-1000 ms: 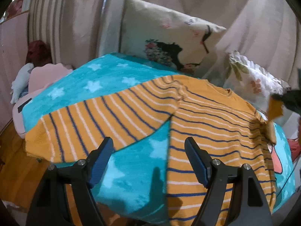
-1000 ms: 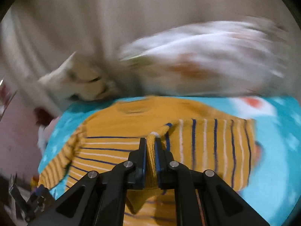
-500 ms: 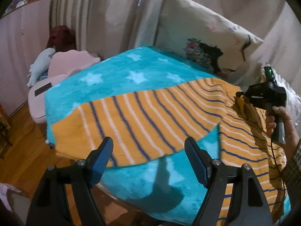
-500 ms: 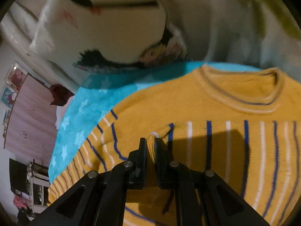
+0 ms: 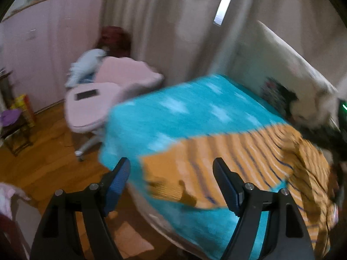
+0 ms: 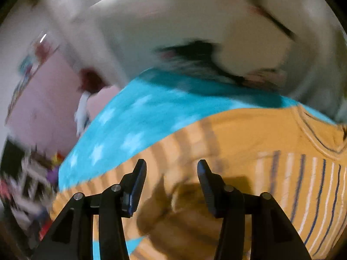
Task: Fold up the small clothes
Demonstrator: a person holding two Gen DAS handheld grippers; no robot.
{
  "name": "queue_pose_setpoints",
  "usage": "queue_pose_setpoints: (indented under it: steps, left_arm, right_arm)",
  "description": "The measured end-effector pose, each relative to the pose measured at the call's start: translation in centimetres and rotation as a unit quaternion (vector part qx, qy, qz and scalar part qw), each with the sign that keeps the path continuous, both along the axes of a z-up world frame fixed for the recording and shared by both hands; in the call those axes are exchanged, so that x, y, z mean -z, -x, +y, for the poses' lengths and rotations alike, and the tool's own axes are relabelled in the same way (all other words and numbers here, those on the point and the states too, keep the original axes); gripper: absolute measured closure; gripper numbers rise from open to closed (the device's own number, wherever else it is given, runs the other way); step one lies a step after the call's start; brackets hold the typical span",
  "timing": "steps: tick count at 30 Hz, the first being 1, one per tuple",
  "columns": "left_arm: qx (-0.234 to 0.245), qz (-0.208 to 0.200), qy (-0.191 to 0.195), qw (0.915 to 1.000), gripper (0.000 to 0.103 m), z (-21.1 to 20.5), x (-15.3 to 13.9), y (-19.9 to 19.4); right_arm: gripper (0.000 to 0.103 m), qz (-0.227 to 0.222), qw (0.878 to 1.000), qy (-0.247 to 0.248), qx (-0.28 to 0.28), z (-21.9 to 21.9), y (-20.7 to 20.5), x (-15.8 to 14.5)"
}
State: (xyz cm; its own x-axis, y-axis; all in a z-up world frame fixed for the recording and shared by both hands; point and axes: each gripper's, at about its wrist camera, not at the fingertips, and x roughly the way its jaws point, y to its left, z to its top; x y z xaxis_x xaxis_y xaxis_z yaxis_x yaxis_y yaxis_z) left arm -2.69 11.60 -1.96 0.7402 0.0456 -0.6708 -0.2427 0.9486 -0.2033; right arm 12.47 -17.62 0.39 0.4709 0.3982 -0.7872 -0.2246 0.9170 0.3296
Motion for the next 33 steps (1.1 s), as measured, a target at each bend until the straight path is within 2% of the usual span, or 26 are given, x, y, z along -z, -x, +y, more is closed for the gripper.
queue_pose_setpoints:
  steps: [3,4,6,9,11,13,15,17,19,21,22,24,27,28,30,33]
  left_arm:
    - [-0.053,-0.006,0.010,0.9985,0.026,3.4,-0.4,0.8]
    - [-0.066,-0.008,0.012,0.9977,0.026,4.3,-0.5,1.1]
    - [-0.093,-0.011,0.016,0.9955,0.026,6.2,-0.6,1.8]
    - [-0.117,-0.015,0.019,0.9928,0.026,8.1,-0.8,2.9]
    - [-0.125,-0.016,0.019,0.9918,0.026,8.7,-0.9,3.4]
    - [-0.129,-0.018,0.018,0.9914,0.026,8.9,-1.0,3.7]
    - [-0.129,-0.019,0.019,0.9913,0.026,8.9,-1.0,3.8]
    - [-0.125,-0.020,0.021,0.9917,0.026,8.9,-1.0,4.0]
    - [-0.119,-0.020,0.024,0.9924,0.026,8.6,-1.1,3.9]
    - [-0.114,-0.020,0.024,0.9929,0.026,8.1,-1.0,3.4]
    - [-0.110,-0.020,0.024,0.9934,0.026,7.8,-1.2,3.3]
    - [-0.099,-0.020,0.023,0.9946,0.026,7.0,-1.5,3.1]
    - [-0.077,-0.022,0.020,0.9966,0.026,5.2,-2.1,2.4]
    - [-0.068,-0.025,0.021,0.9972,0.026,4.5,-2.4,2.1]
    - [-0.042,-0.032,0.022,0.9984,0.025,2.8,-3.0,1.6]
    - [0.004,-0.045,0.019,0.9988,0.025,-0.3,-3.8,1.0]
  right_arm:
    - [0.047,-0.011,0.994,0.015,-0.107,6.6,3.8,-0.6]
    - [0.042,-0.017,0.989,0.025,-0.146,9.1,5.1,-0.5]
    - [0.036,-0.024,0.975,0.046,-0.217,13.5,7.8,-0.1]
    - [0.035,-0.036,0.950,0.071,-0.303,19.0,11.9,1.2]
    - [0.034,-0.060,0.930,0.108,-0.347,22.0,14.5,2.4]
    - [0.033,-0.083,0.912,0.146,-0.374,24.5,16.2,3.9]
    - [0.033,-0.101,0.900,0.177,-0.385,26.2,17.2,5.1]
    - [0.033,-0.140,0.886,0.235,-0.374,27.8,17.8,6.3]
    - [0.034,-0.163,0.877,0.277,-0.356,28.6,17.5,7.3]
    - [0.058,-0.149,0.887,0.280,-0.334,28.5,16.0,7.7]
    - [0.075,-0.138,0.898,0.270,-0.319,28.1,14.9,7.3]
    - [0.097,-0.104,0.932,0.191,-0.291,26.1,12.9,5.1]
    - [0.098,-0.109,0.961,0.128,-0.221,21.6,10.6,1.0]
    - [0.098,-0.112,0.972,0.100,-0.181,18.6,9.3,-1.0]
    - [0.098,-0.119,0.984,0.062,-0.120,13.8,7.9,-3.8]
    - [0.098,-0.132,0.991,0.011,0.013,1.9,6.7,-7.7]
